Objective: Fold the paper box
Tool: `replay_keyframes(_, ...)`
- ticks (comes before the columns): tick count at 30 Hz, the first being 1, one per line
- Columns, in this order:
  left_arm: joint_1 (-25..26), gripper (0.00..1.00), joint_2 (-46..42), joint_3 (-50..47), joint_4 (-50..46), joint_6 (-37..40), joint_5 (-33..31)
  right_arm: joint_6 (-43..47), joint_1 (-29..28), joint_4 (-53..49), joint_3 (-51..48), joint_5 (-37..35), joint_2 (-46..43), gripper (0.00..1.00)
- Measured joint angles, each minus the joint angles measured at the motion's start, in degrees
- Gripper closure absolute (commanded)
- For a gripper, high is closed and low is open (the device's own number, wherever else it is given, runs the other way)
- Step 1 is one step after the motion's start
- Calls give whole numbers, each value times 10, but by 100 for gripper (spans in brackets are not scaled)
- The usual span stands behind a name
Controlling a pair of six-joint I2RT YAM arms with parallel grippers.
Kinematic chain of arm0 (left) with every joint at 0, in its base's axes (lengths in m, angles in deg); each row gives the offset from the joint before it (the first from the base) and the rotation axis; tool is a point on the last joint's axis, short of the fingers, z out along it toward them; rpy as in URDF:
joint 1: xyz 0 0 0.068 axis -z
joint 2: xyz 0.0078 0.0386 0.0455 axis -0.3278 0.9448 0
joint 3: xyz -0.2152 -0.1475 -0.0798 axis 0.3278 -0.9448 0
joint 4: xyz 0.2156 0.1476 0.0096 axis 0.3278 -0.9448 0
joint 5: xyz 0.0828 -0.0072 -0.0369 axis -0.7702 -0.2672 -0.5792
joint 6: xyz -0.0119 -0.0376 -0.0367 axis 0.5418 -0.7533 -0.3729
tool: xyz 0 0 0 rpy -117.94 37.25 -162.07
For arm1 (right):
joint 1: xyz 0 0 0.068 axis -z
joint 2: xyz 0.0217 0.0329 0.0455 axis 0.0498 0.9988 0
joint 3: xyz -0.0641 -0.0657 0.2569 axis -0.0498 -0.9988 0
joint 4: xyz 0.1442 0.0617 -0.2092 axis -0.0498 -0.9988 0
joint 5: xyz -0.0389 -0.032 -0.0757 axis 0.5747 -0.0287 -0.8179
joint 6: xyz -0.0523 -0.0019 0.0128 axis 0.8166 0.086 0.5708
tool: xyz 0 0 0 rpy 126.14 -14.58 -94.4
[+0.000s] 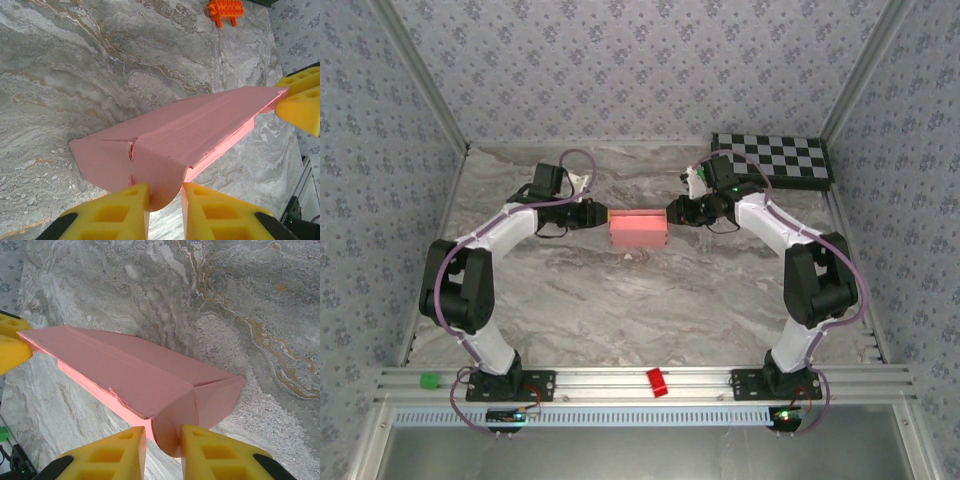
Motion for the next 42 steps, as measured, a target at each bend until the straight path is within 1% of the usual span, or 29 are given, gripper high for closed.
replay_keyframes(7,0,78,7,0,5,-2,7,-1,-1,-3,4,0,5,76)
replay_keyframes(20,0,79,10,0,11,-2,8,-15,-1,-5,12,1,9,74)
replay_keyframes(26,0,76,10,0,13,-4,8,-20,-1,-5,13,4,13,73)
replay_keyframes(35,0,73,10,0,12,-6,7,-21,-1,-20,19,-5,15,67)
replay_keyframes(42,0,70,10,0,12,-5,3,-14,-1,-36,19,-19,15,66)
